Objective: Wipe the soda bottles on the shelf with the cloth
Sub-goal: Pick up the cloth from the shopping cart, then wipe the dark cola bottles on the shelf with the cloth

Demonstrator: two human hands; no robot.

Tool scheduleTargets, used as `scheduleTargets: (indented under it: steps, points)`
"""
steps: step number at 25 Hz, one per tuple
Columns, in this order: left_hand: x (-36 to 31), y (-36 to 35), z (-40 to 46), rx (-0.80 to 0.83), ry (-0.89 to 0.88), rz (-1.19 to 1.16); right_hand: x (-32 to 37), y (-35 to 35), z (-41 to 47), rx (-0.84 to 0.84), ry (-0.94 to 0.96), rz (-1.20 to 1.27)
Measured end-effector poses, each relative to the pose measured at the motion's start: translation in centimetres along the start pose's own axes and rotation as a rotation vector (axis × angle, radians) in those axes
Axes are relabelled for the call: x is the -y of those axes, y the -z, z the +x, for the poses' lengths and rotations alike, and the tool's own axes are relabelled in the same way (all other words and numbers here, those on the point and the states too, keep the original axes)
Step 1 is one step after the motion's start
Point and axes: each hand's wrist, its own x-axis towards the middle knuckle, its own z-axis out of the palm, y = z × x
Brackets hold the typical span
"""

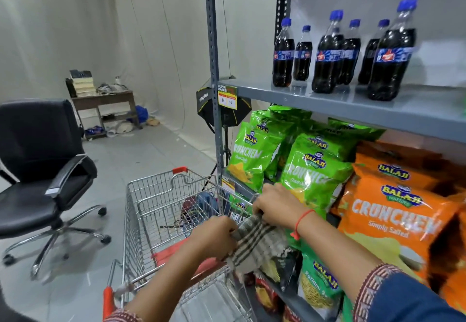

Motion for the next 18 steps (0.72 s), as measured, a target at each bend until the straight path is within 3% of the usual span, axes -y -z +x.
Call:
scheduleTargets:
  steps: [3, 6, 7, 9, 11, 13, 15, 18]
  points:
    - [-2.5, 2.7, 1.1, -0.035, -0.048, -0.231, -1.7, 4.7, -0.7, -0.127, -0.002, -0.004]
    - [-6.7, 5.2, 2.8, -0.213, -0.13, -0.429, -3.4, 9.6, -2.0, -0.232, -0.037, -0.003]
    - [-8.0, 6.3, 3.2, -0.257, -0.126, -0.5, -4.1, 10.7, -2.7, -0.348, -0.081, 0.004]
    - [-9.8, 8.4, 3.9, -0.285, -0.11, -0.732, -4.7, 11.5, -4.1, -0.755, -0.24, 0.041]
    - [-11.0, 10.5, 4.3, -0.302, -0.151, -1.008, -4.0, 11.2, -5.2, -1.011, -0.404, 0.283]
    - [-12.0, 12.0, 4.7, -0.235, -0.246, -1.26, -2.8, 10.7, -4.5, -0.959, -0.443, 0.566]
    - [-12.8, 13.1, 5.3, 0.002, -0.382, -1.449, -2.3, 10.5, -2.6, -0.927, -0.412, 0.741]
    - [-12.5, 15.0, 6.8, 0.248, -0.555, -1.472, -3.6, 11.8, -0.5, -1.104, -0.39, 0.815]
